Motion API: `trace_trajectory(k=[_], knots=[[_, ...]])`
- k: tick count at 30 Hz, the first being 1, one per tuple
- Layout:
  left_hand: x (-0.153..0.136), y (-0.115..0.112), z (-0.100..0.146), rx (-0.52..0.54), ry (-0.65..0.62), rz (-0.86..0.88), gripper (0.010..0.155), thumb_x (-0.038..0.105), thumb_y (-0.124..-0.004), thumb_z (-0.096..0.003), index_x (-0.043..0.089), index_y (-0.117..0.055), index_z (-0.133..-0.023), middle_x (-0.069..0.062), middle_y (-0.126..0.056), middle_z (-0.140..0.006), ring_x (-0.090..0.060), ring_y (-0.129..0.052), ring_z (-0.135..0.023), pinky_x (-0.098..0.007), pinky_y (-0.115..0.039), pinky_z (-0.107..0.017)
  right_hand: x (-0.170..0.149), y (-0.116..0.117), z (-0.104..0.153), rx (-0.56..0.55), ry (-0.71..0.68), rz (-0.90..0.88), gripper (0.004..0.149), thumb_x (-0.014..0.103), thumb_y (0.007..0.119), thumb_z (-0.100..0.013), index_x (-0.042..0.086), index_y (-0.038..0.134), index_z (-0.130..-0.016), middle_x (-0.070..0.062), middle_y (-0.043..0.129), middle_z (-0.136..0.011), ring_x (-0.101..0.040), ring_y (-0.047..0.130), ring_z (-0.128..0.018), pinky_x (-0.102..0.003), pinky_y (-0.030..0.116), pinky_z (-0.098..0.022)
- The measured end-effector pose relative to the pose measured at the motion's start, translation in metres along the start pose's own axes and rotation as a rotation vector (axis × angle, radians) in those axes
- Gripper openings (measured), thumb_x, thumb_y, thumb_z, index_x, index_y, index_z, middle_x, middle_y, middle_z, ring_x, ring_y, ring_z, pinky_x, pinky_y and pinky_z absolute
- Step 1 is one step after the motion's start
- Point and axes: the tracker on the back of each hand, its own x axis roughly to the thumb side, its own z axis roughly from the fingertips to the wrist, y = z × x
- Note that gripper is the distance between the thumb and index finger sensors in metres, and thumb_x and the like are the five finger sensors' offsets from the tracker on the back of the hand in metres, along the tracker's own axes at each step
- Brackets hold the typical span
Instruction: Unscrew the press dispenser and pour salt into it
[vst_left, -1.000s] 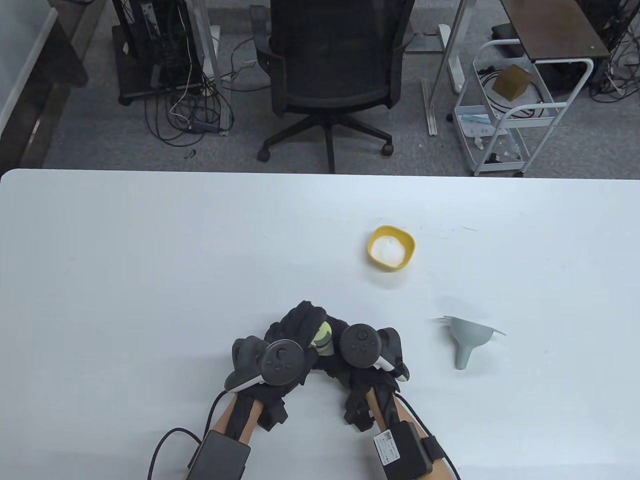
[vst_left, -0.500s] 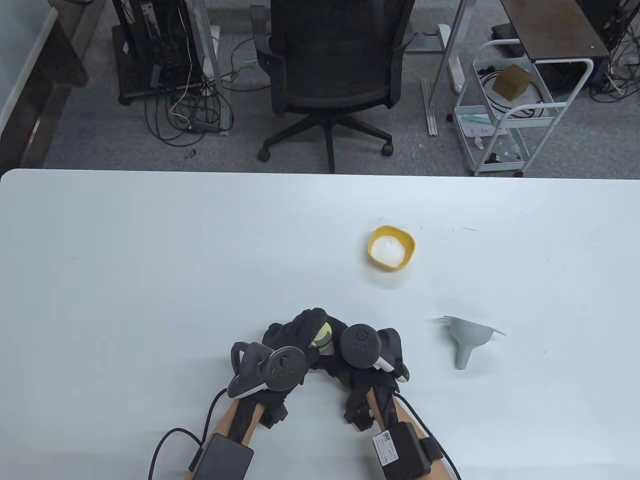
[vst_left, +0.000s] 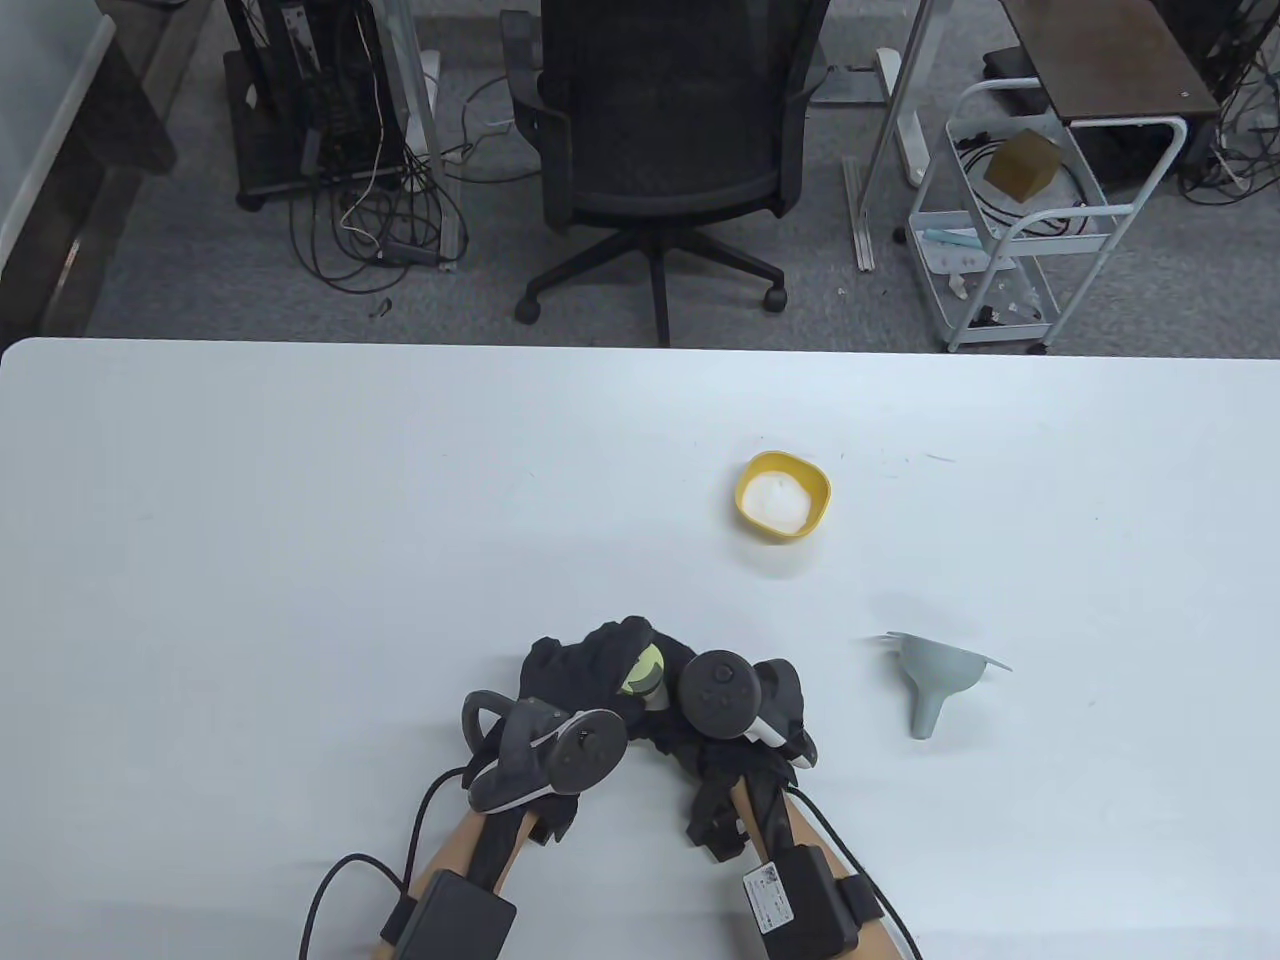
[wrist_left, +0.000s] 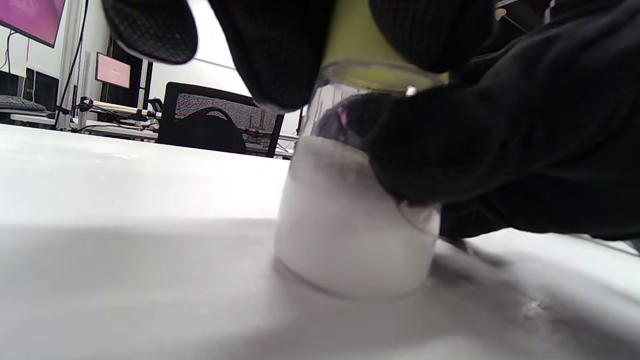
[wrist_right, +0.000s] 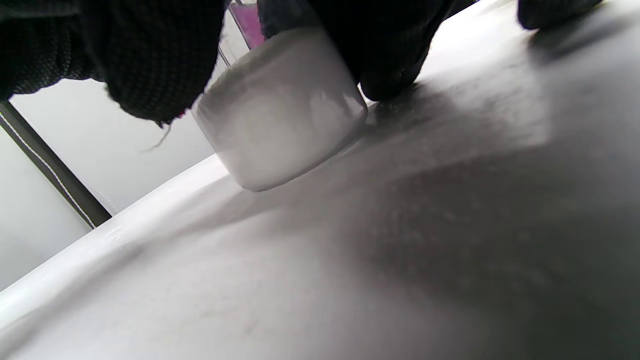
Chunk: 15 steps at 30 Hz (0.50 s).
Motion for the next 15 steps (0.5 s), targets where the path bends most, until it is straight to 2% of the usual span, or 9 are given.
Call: trace_trajectory(k=[5,8,10,12,13,15], knots=[[-0.011,0.0,-0.009,-0.123,-0.043,0.104,0.088,0.045,-0.077,-0.0474,0.021,-0.037,-0.122,-0.016,-0.07,-0.111,-0.025,-0.088,-0.084,-0.069,-0.068,-0.07,0.001,0.0,0.0,-0.005,-0.005,0.015,0.088,0.05,0.085,-0.044,0.008,0.049,-0.113,-0.02,0.069,-0.109,-0.043,0.072,-0.097,-0.082,0.046,-0.057],[-0.011,0.003,-0.012,-0.134,-0.036,0.108,0.086,0.045,-0.079,-0.0468,0.022,-0.044,-0.121,-0.016,-0.072,-0.11,-0.023,-0.09,-0.082,-0.069,-0.069,-0.07,0.001,0.001,0.0,-0.006,-0.006,0.017,0.088,0.05,0.084,-0.044,0.008,0.049,-0.113,-0.02,0.069,-0.109,-0.043,0.072,-0.097,-0.082,0.046,-0.057],[-0.008,0.005,-0.012,-0.127,-0.034,0.056,0.086,0.045,-0.079,-0.0459,0.021,-0.045,-0.122,-0.015,-0.072,-0.112,-0.027,-0.088,-0.093,-0.07,-0.068,-0.07,0.001,0.0,0.0,-0.009,-0.005,0.019,0.088,0.05,0.084,-0.044,0.008,0.05,-0.113,-0.02,0.069,-0.109,-0.043,0.073,-0.097,-0.082,0.046,-0.057],[-0.006,0.006,-0.012,-0.111,-0.046,0.03,0.086,0.045,-0.08,-0.0453,0.019,-0.047,-0.121,-0.01,-0.07,-0.118,-0.03,-0.084,-0.104,-0.068,-0.068,-0.072,0.001,0.0,0.0,-0.011,-0.006,0.019,0.088,0.05,0.084,-0.043,0.008,0.05,-0.113,-0.02,0.069,-0.109,-0.043,0.073,-0.097,-0.082,0.047,-0.057],[-0.005,0.006,-0.013,-0.114,-0.052,0.034,0.086,0.045,-0.08,-0.0454,0.018,-0.047,-0.121,-0.012,-0.067,-0.121,-0.034,-0.079,-0.108,-0.066,-0.068,-0.073,0.001,0.0,0.0,-0.012,-0.006,0.019,0.088,0.05,0.085,-0.043,0.008,0.05,-0.113,-0.02,0.07,-0.109,-0.043,0.073,-0.096,-0.082,0.047,-0.057],[-0.008,0.006,-0.014,-0.119,-0.05,0.06,0.086,0.045,-0.08,-0.0451,0.017,-0.047,-0.12,-0.014,-0.066,-0.12,-0.033,-0.08,-0.107,-0.062,-0.068,-0.074,0.0,0.0,0.0,-0.011,-0.007,0.017,0.088,0.05,0.085,-0.043,0.008,0.05,-0.113,-0.02,0.069,-0.109,-0.043,0.073,-0.096,-0.082,0.047,-0.057]])
